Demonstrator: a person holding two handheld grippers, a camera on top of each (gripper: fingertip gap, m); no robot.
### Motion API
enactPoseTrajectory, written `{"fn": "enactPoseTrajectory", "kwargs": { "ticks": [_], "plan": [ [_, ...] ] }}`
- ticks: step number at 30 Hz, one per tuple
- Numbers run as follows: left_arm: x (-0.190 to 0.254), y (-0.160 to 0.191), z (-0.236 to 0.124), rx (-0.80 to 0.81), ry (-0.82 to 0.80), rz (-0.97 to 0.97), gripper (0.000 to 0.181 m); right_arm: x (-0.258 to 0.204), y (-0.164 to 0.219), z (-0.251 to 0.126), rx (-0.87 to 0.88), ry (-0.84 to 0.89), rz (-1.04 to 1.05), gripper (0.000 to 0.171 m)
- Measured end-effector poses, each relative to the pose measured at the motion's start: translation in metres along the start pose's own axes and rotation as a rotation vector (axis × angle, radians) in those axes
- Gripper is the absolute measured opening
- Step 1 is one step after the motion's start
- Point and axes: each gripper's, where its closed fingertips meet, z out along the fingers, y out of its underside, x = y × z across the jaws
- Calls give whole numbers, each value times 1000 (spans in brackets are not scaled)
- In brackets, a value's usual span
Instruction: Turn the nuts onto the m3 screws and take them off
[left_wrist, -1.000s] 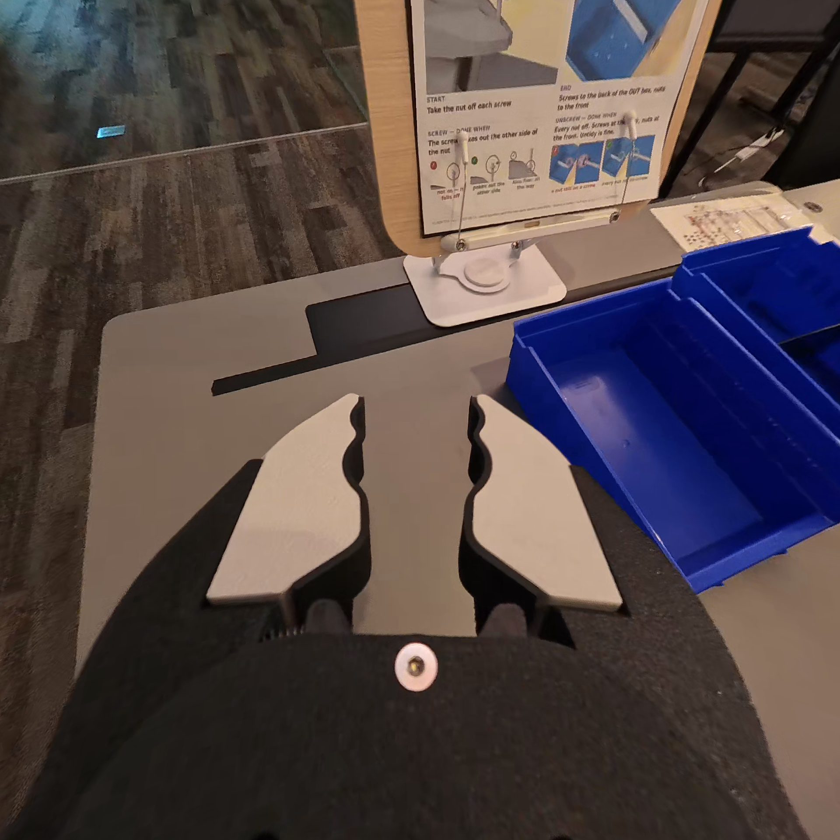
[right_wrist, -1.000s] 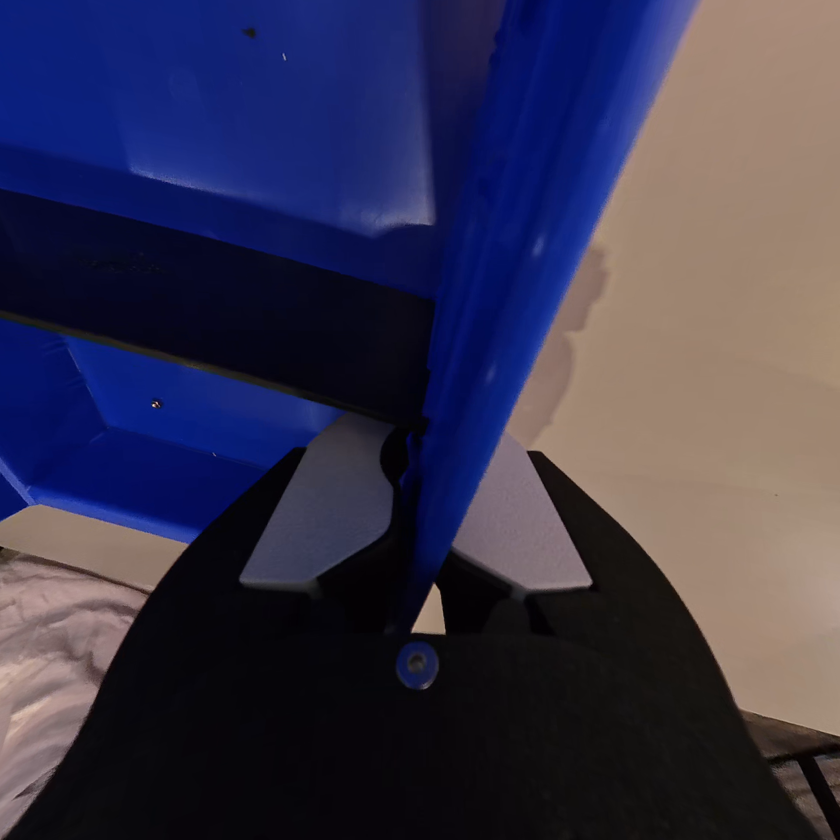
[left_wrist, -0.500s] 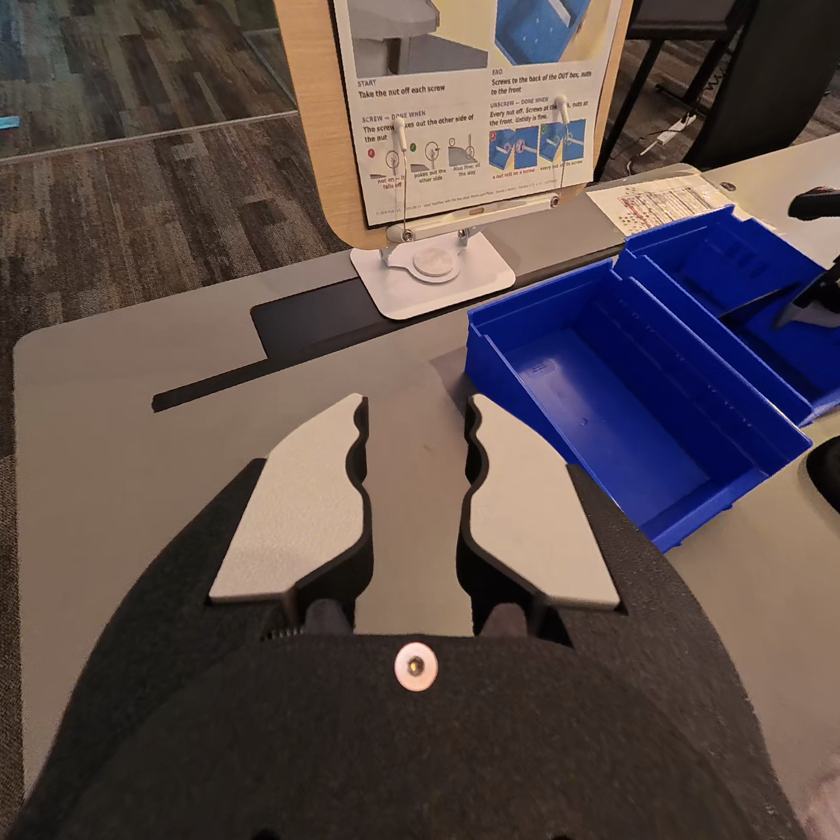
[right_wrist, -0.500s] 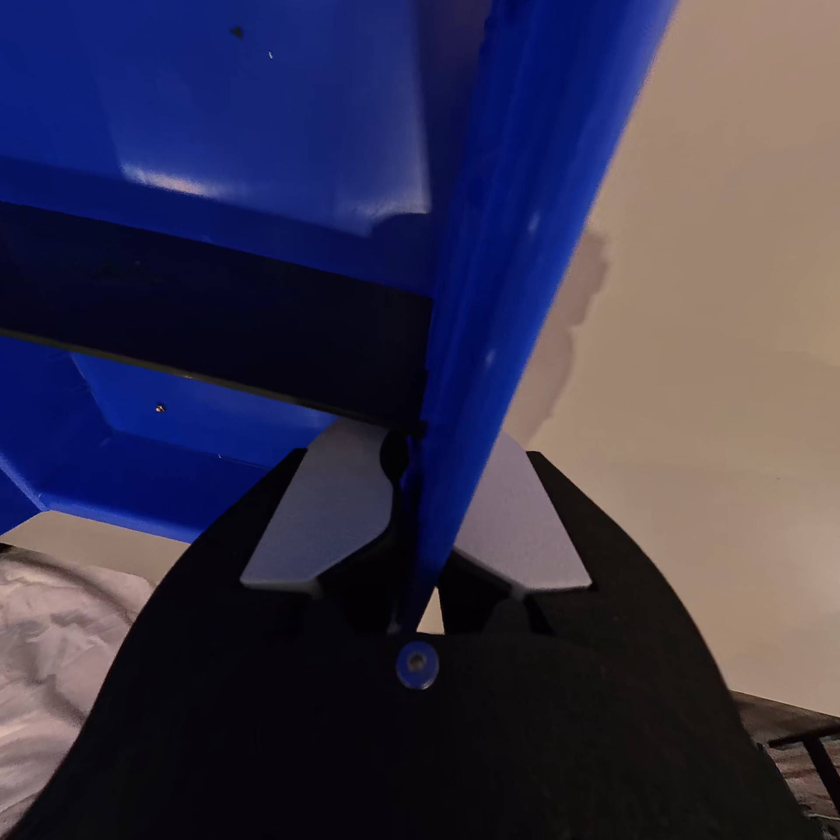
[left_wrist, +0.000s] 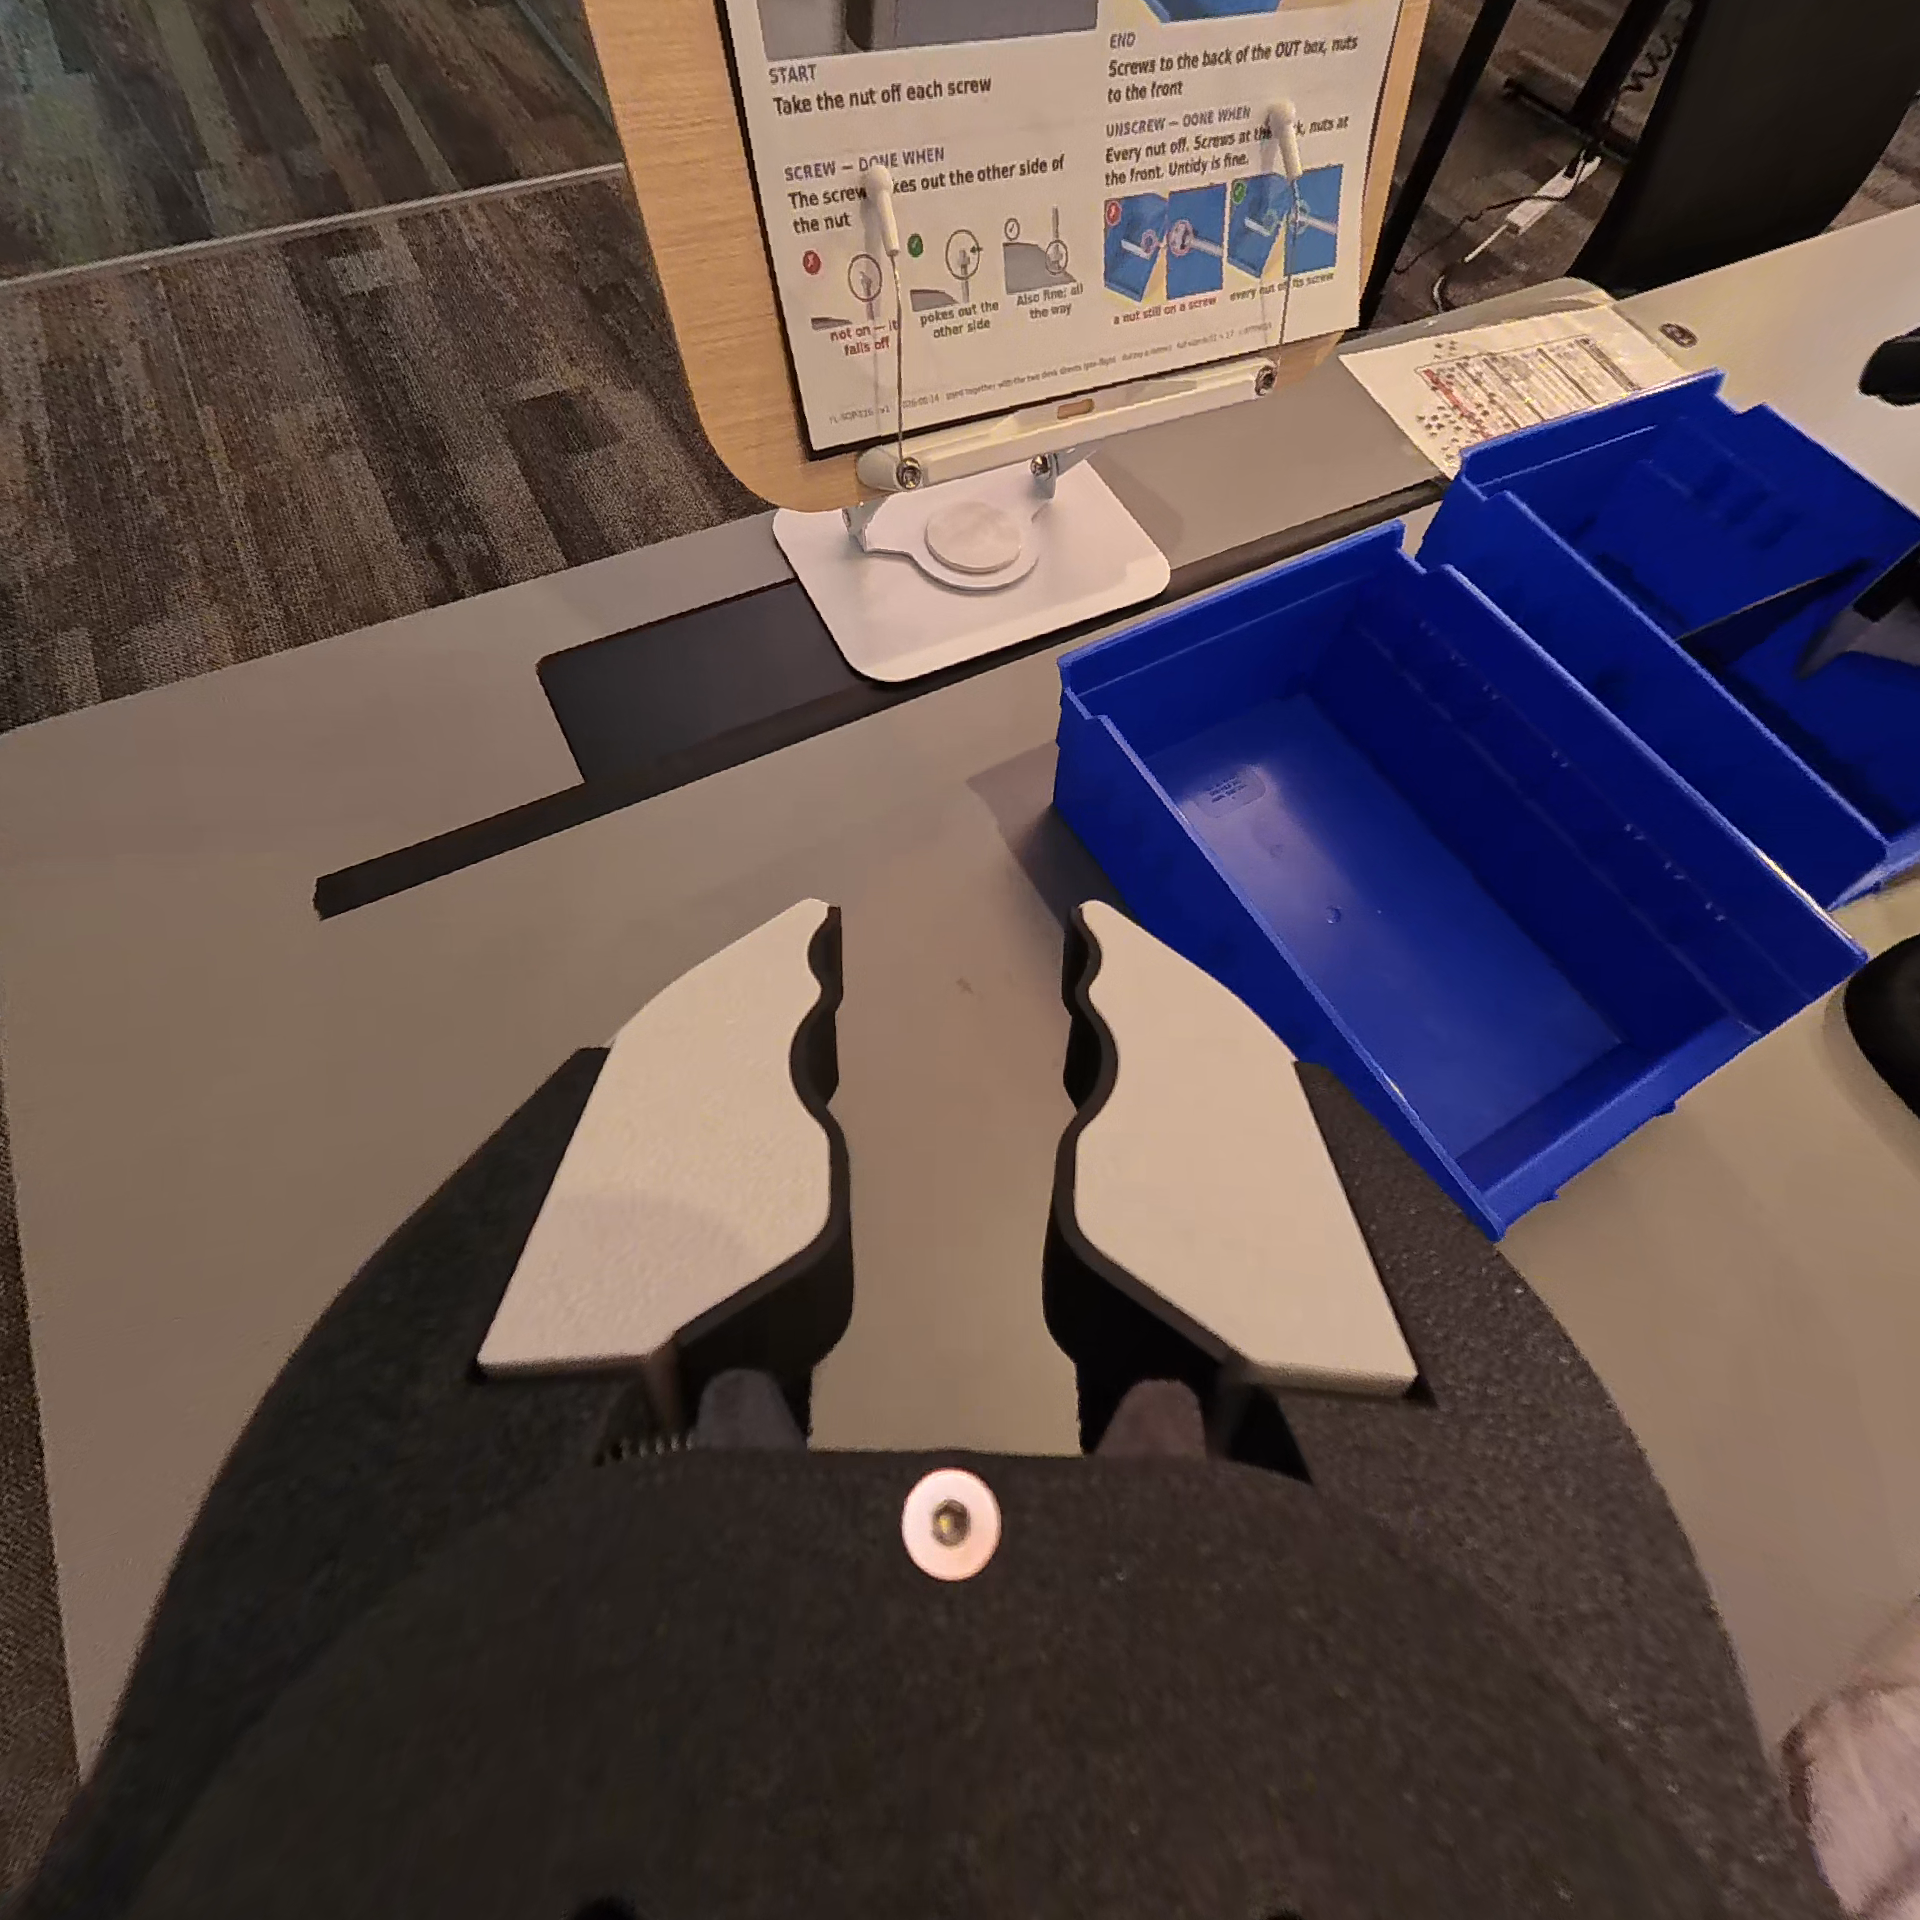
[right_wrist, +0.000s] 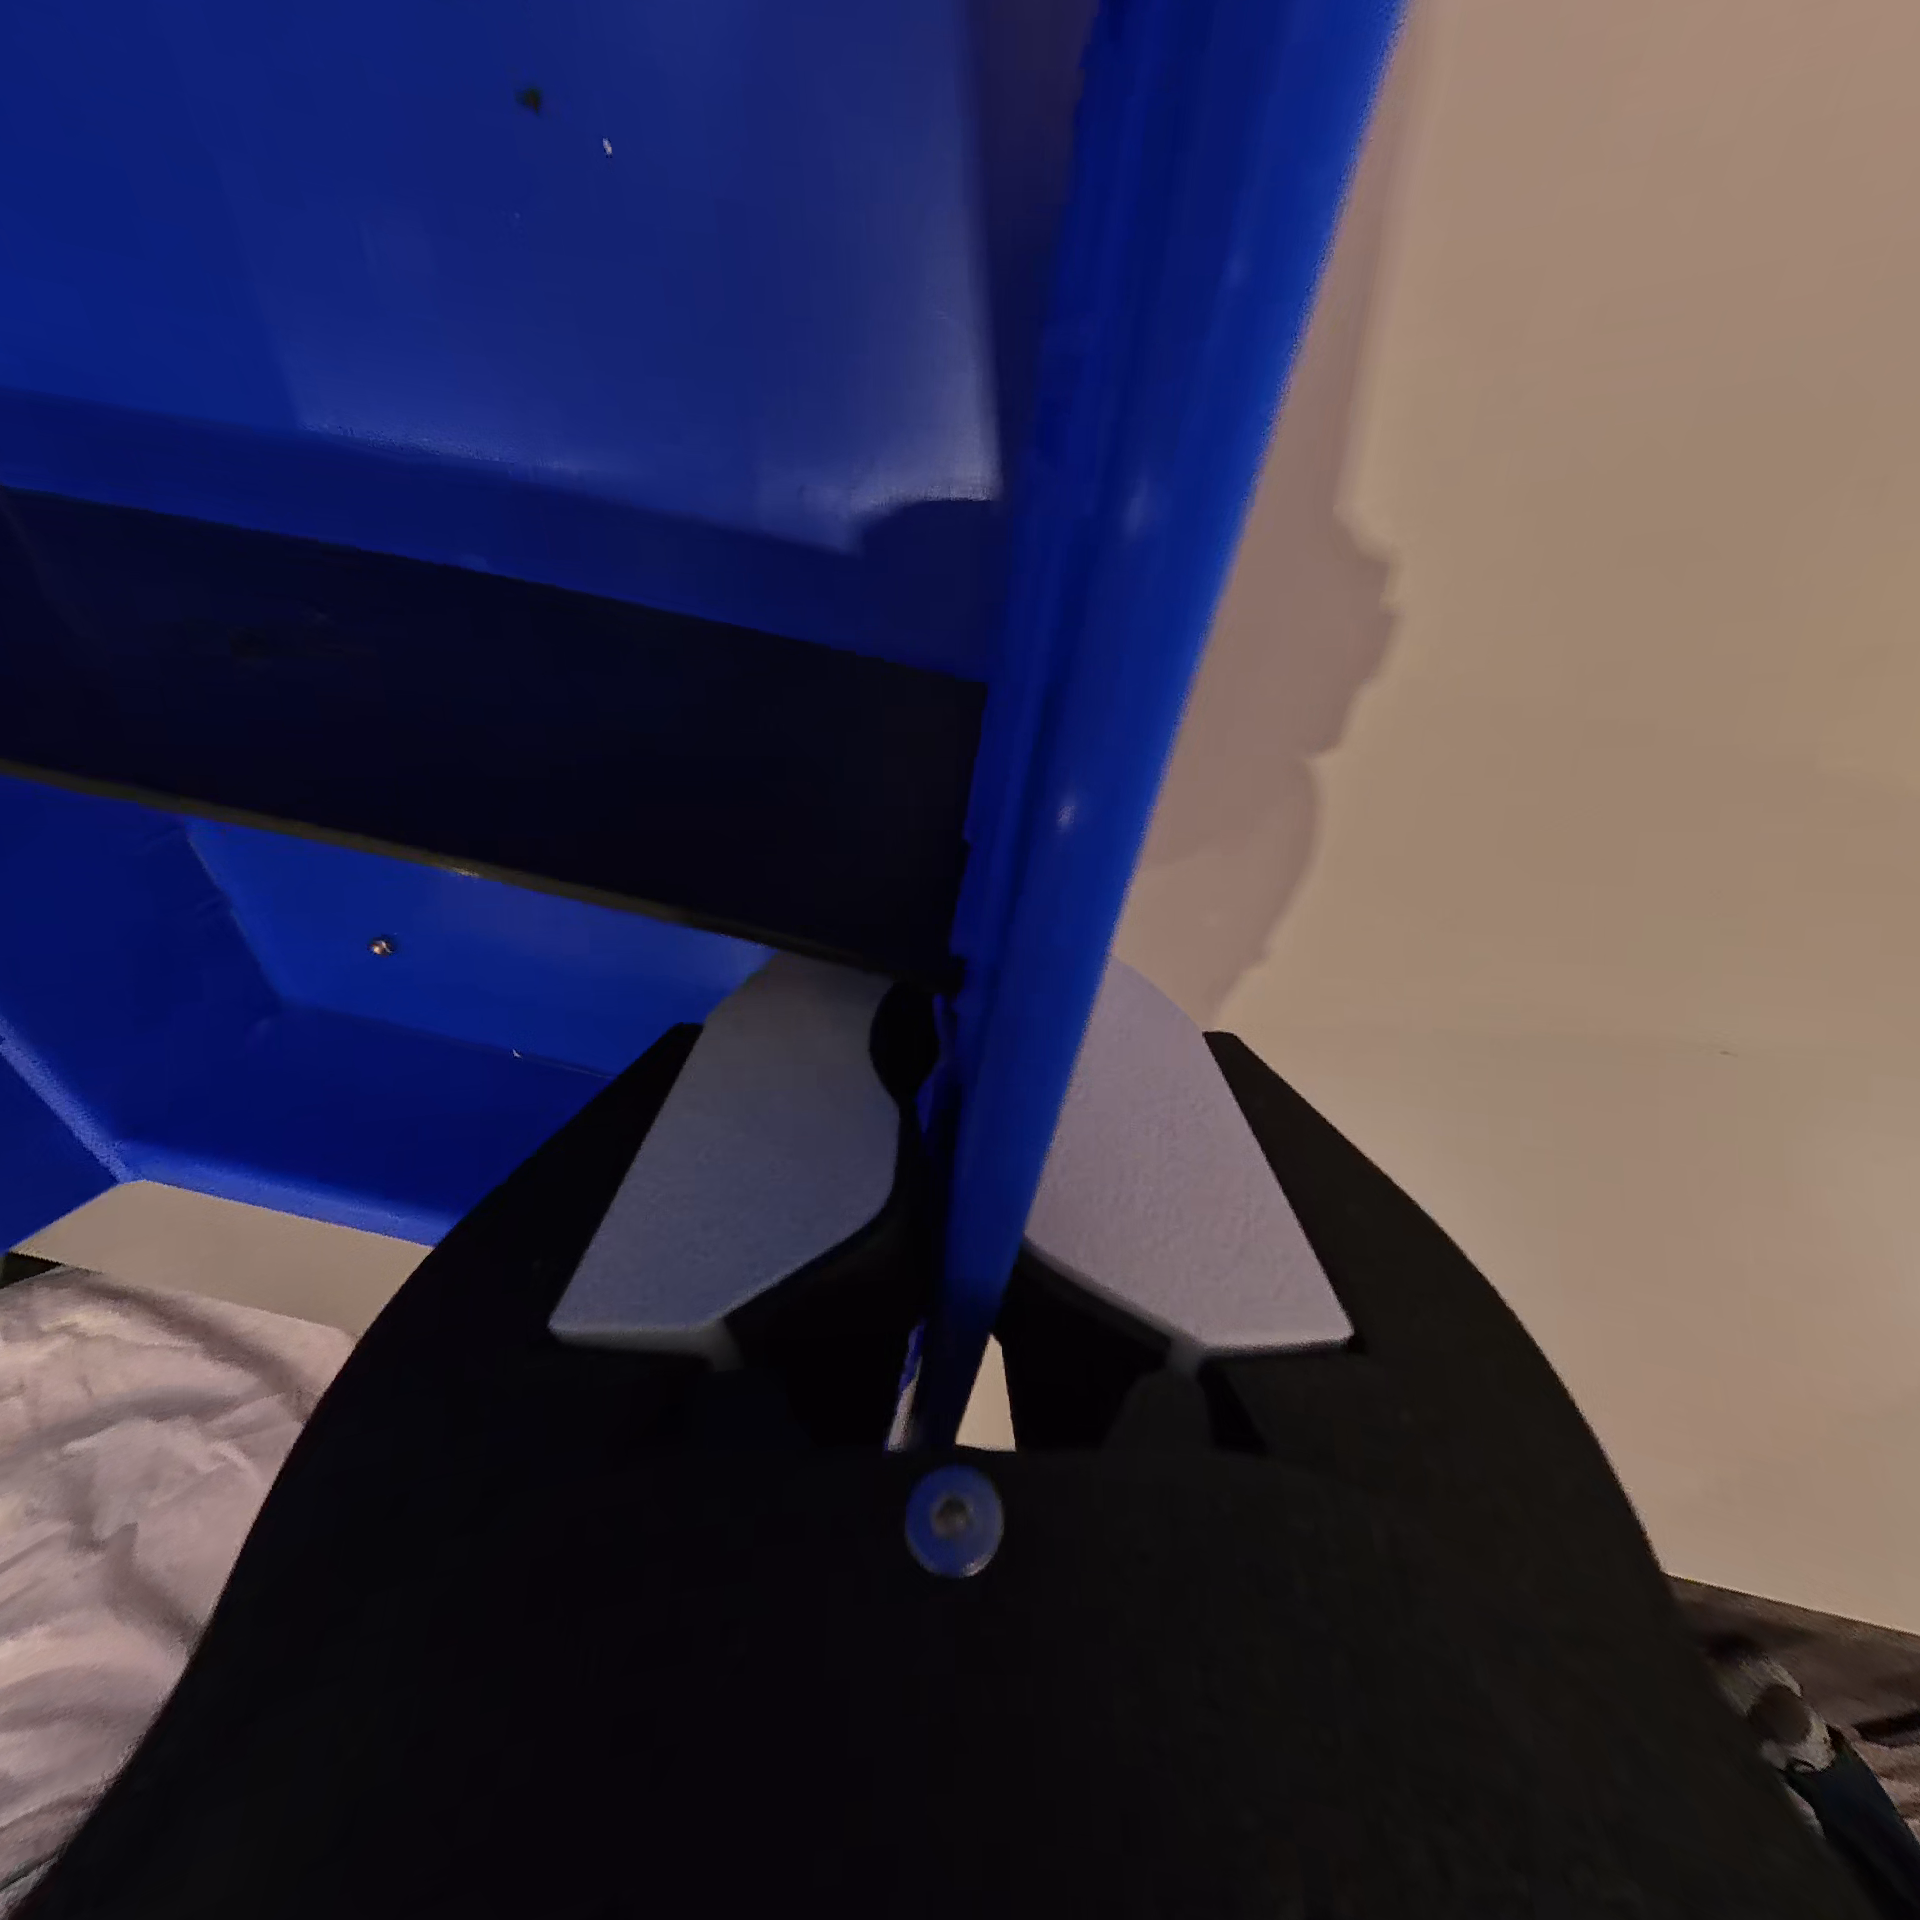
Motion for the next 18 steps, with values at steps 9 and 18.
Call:
{"fn": "enactPoseTrajectory", "kwargs": {
  "ticks": [9,18],
  "plan": [
    [-9,-1,-11,29,1,-36,40,8,5,-1,23,-15,60,4],
    [-12,4,-12,10,-3,-53,41,5,10,-5,30,-51,70,4]
  ]
}}
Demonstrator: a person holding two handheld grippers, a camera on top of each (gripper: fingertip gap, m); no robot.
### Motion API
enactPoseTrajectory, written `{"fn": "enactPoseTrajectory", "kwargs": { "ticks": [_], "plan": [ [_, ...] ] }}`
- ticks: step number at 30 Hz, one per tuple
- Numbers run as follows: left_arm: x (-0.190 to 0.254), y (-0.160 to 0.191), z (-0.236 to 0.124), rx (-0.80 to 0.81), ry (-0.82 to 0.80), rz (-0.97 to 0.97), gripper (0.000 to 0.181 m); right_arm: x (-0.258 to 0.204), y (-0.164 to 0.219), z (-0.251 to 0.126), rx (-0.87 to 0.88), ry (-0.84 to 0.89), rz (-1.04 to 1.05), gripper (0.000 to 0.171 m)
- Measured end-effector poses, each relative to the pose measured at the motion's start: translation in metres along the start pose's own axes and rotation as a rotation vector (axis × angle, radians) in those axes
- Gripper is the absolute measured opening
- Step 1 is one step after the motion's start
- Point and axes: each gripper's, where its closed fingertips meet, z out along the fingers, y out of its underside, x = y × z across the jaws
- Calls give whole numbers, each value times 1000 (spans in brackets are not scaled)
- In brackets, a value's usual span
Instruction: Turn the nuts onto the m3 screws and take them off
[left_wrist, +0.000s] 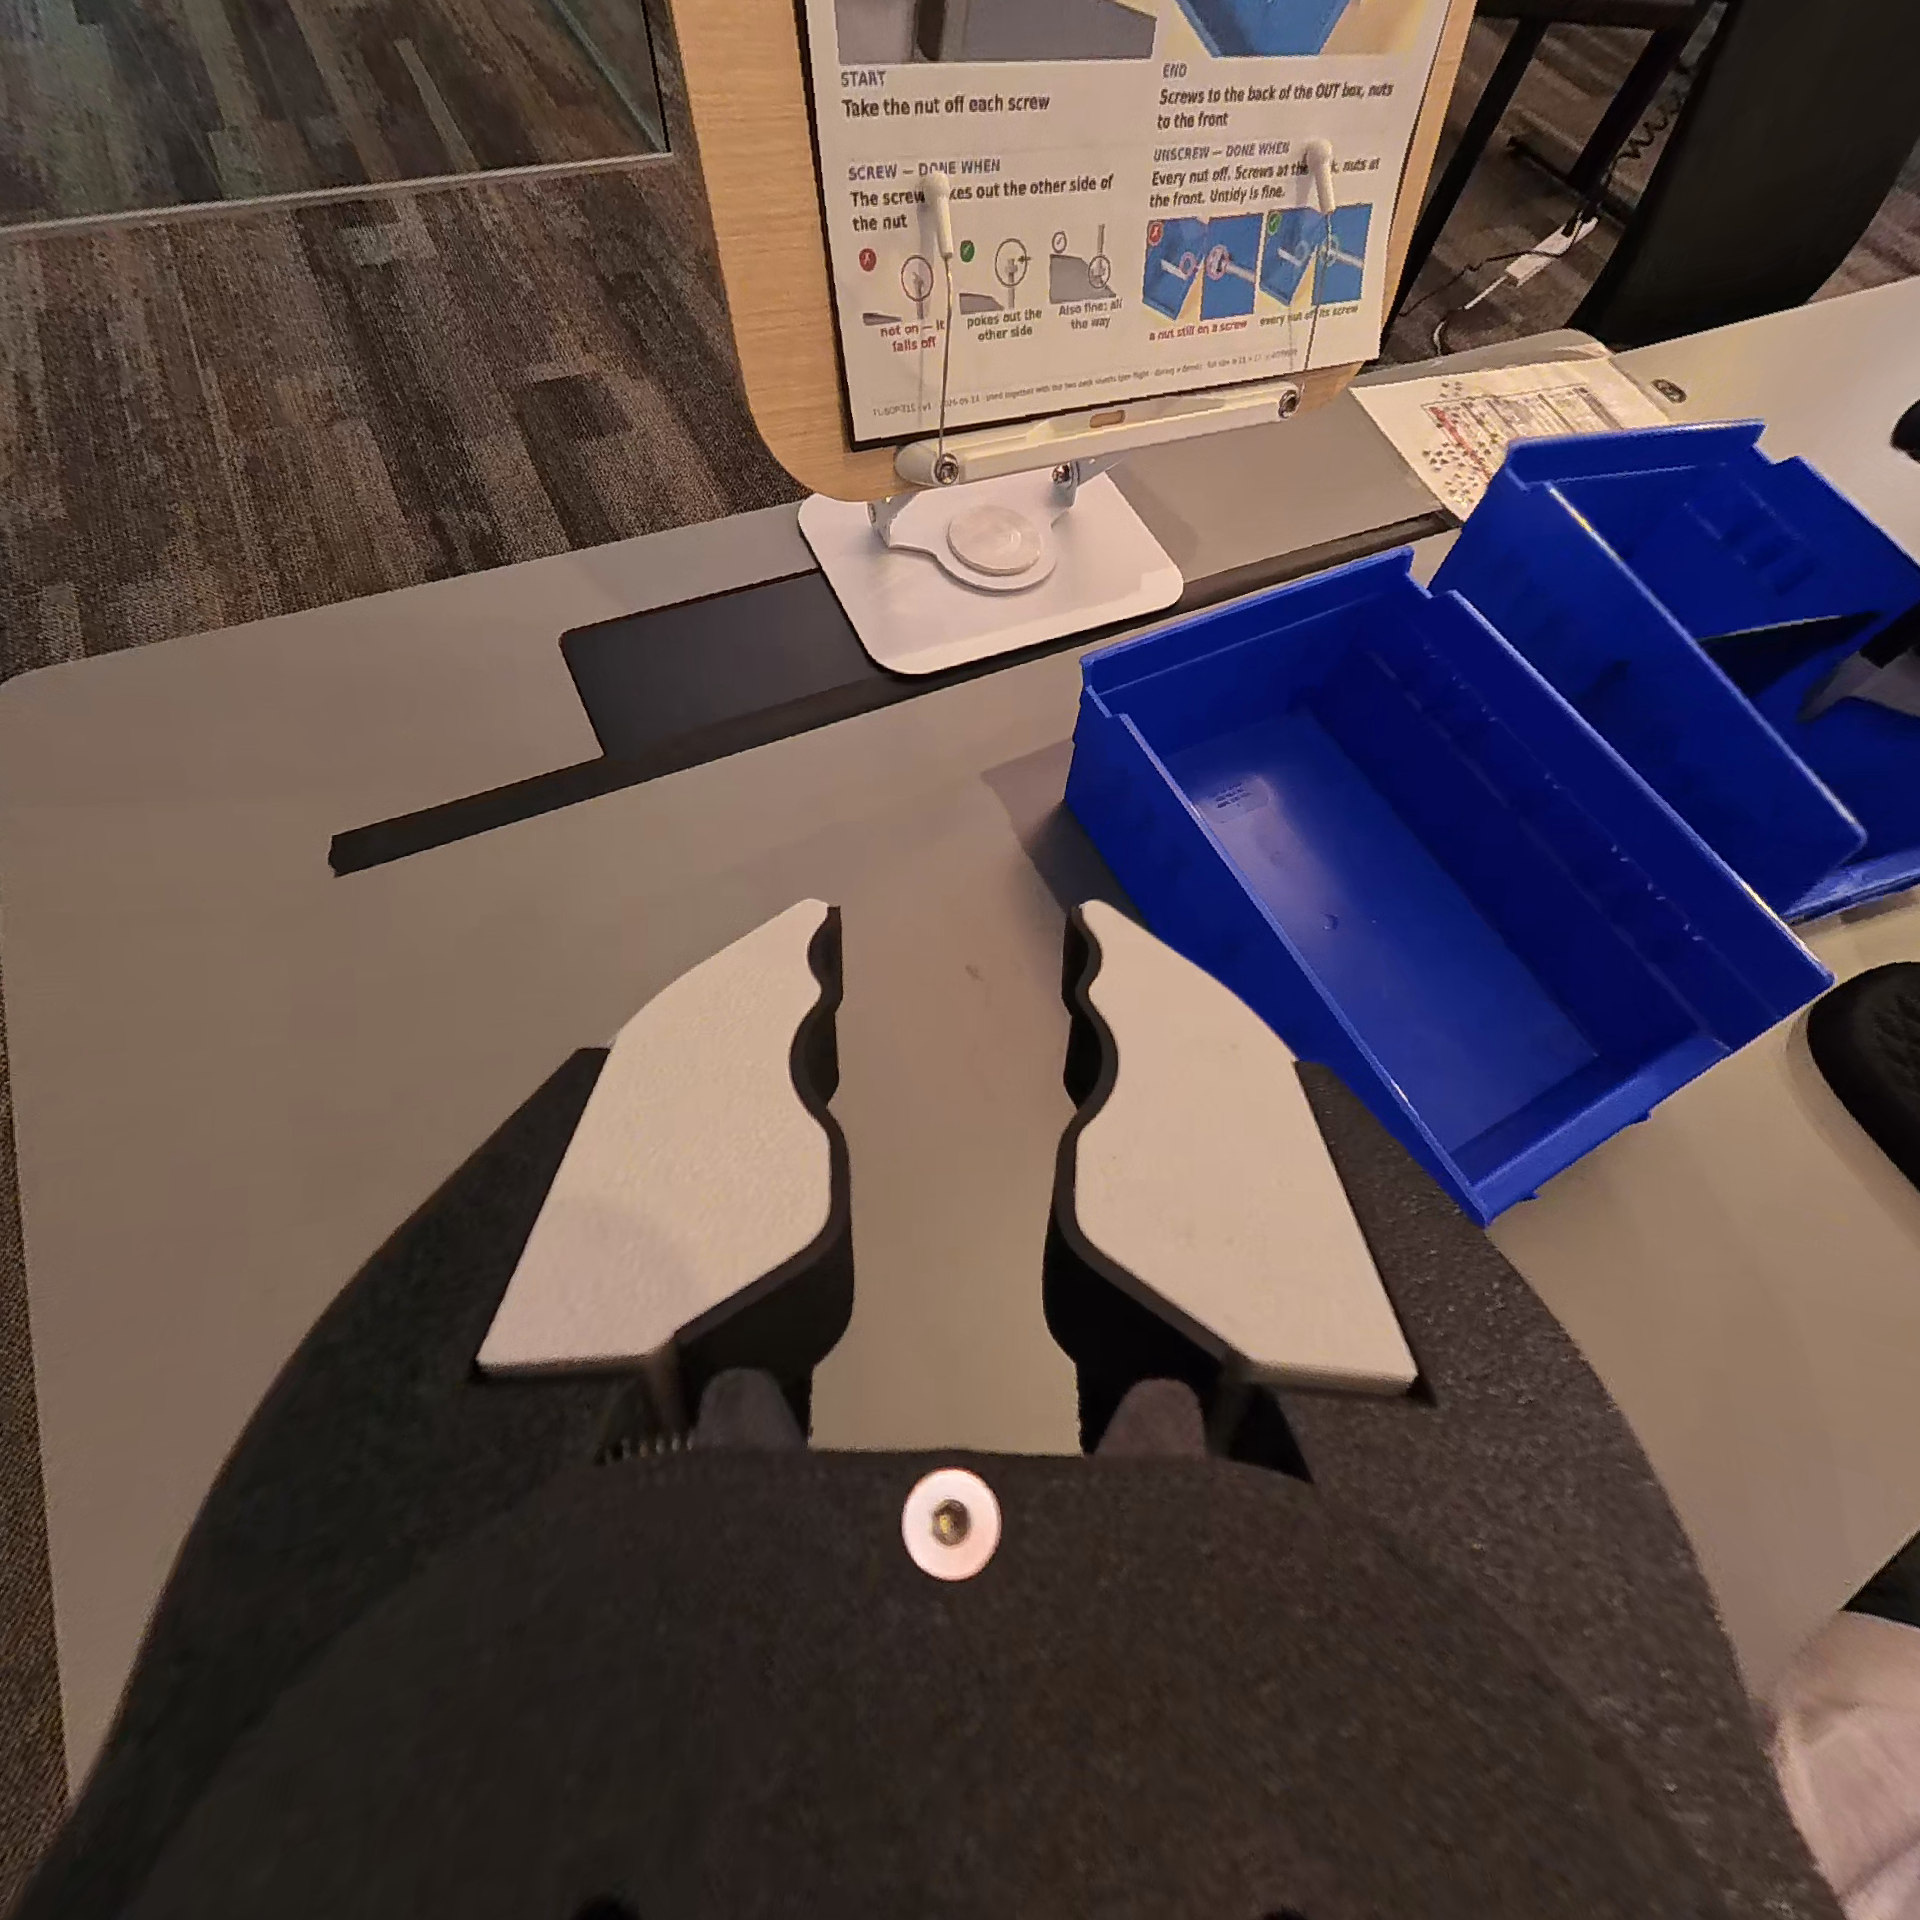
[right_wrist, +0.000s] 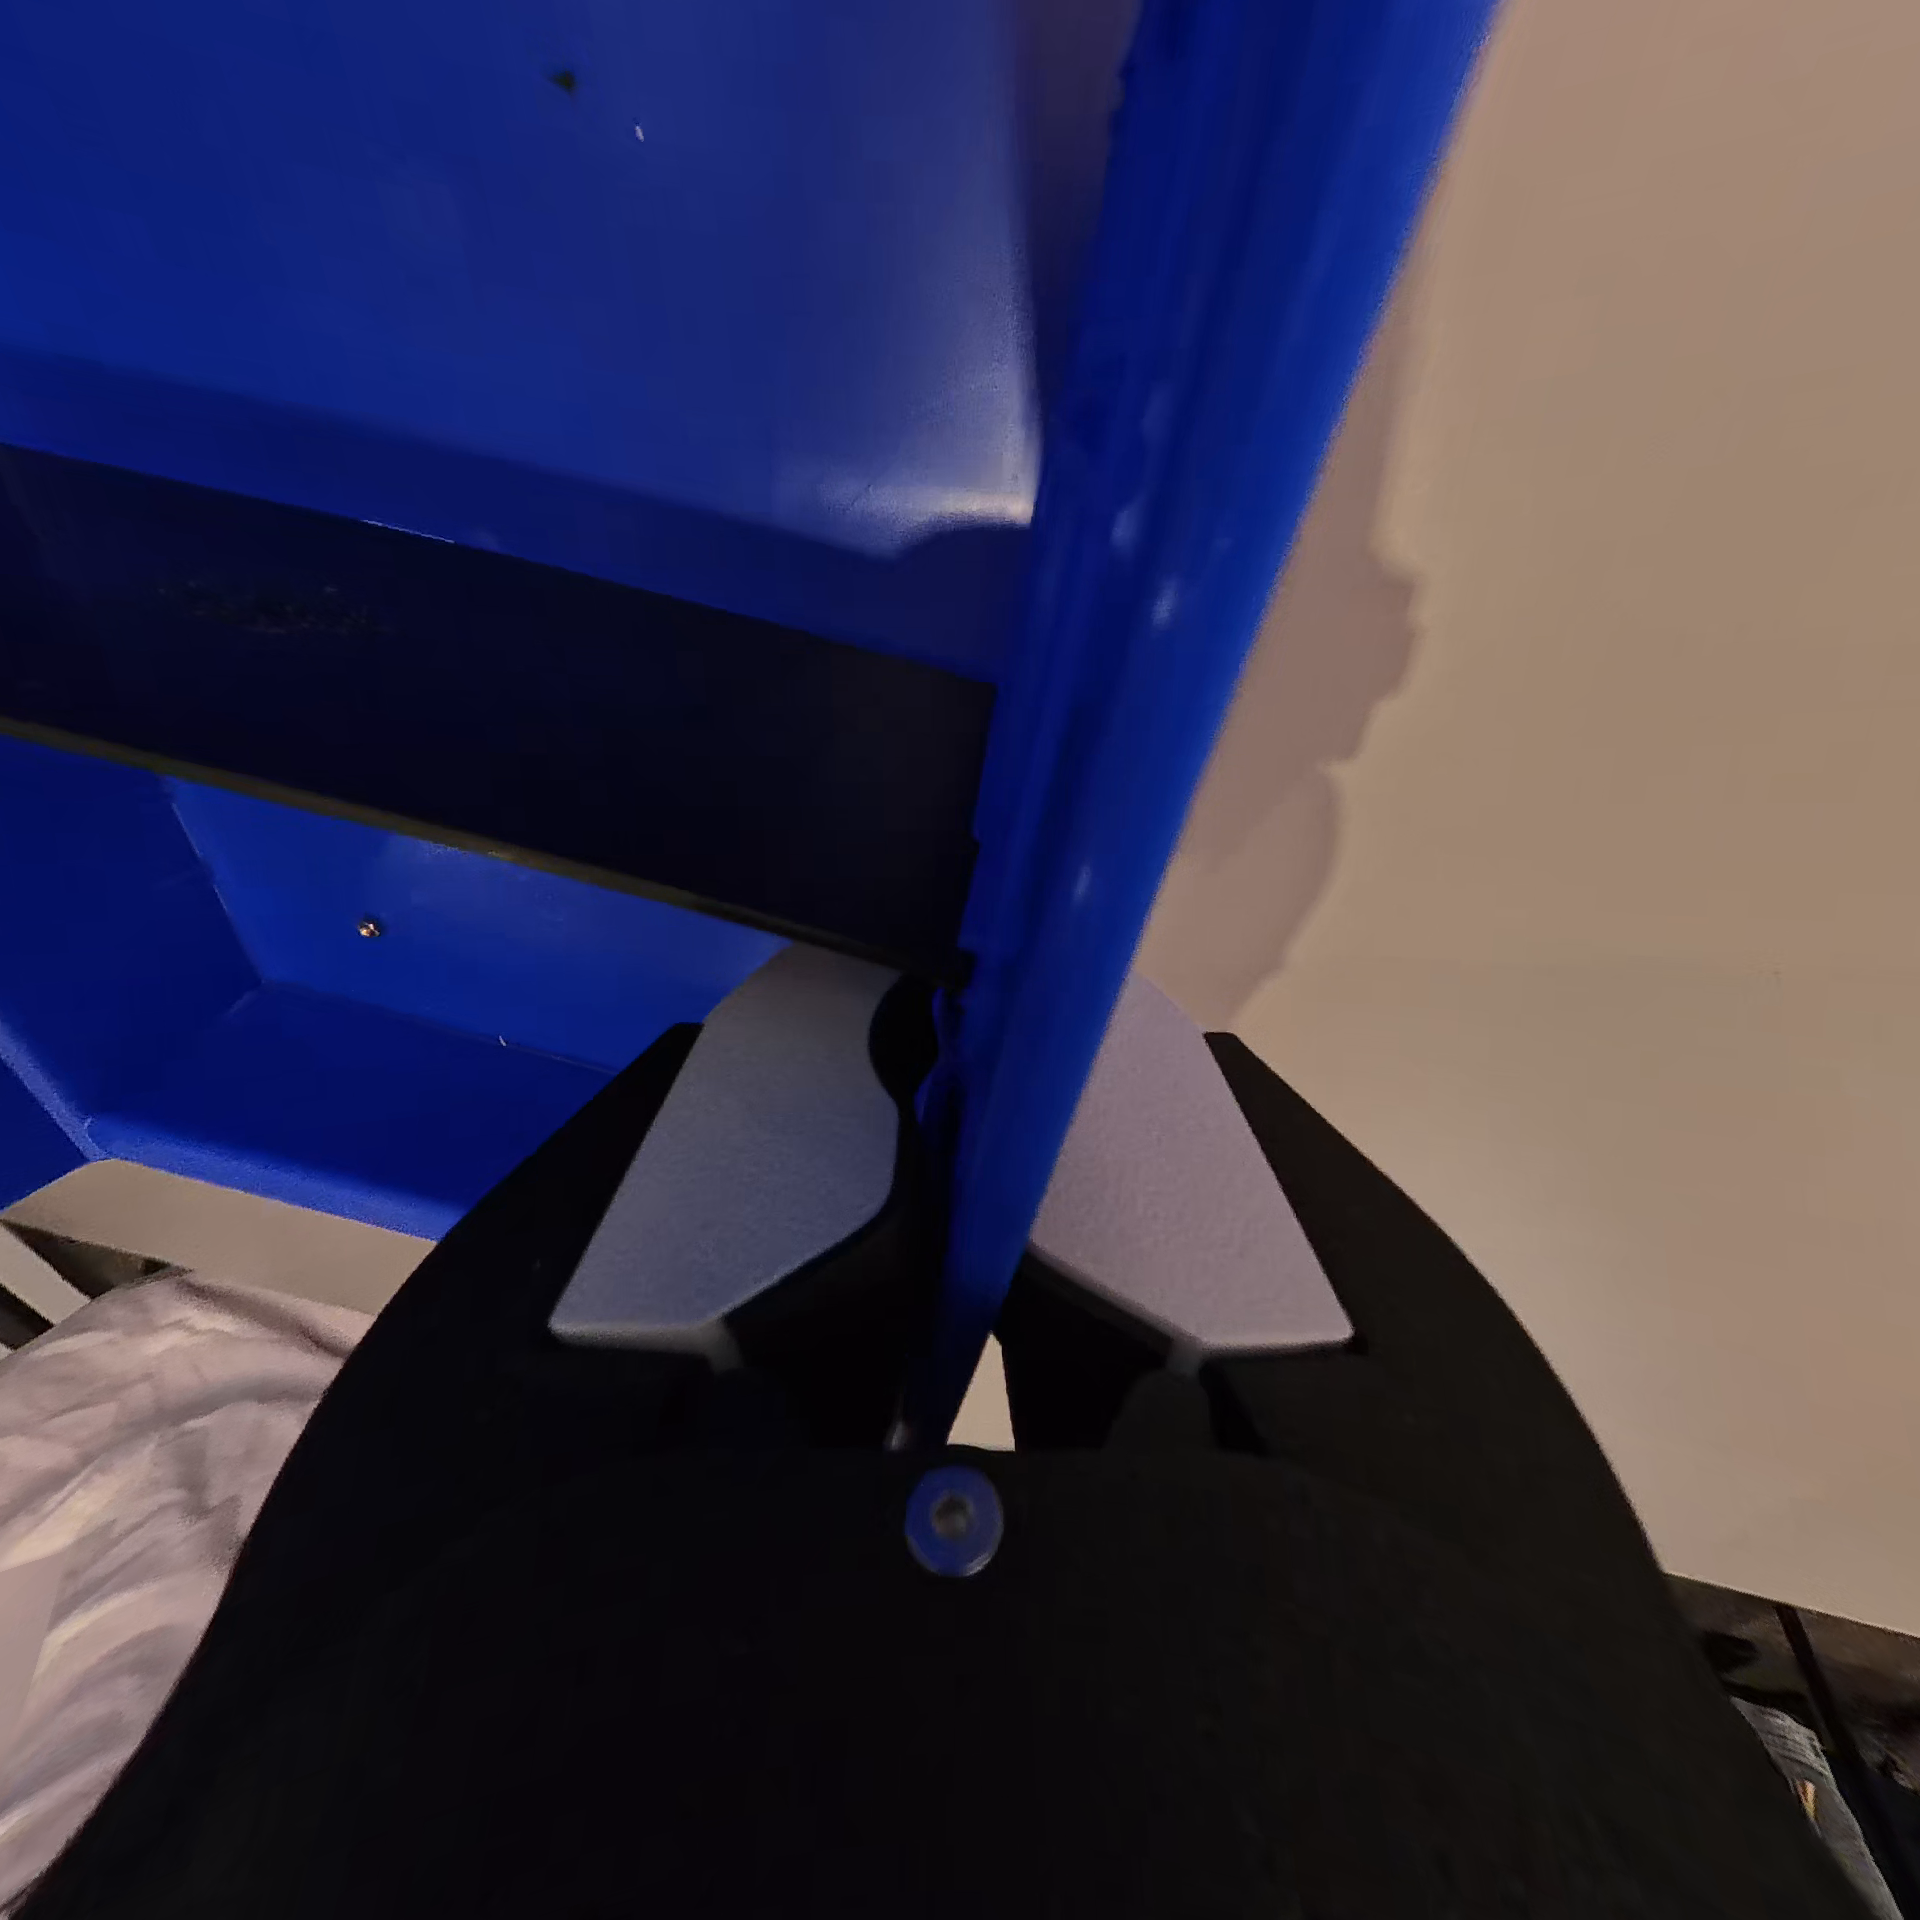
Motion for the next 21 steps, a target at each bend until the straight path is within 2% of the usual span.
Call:
{"fn": "enactPoseTrajectory", "kwargs": {
  "ticks": [5,12,17,21],
  "plan": [
    [0,0,-3,3,0,-3,41,-9,1,-25,22,-5,-10,4],
    [0,6,-5,-25,16,-24,41,-43,13,-88,-39,36,-27,4],
    [0,11,-10,-41,25,-36,41,-88,9,-123,-50,89,-85,4],
    [1,12,-16,-32,27,-39,41,-140,-7,-135,-33,129,-164,4]
  ]
}}
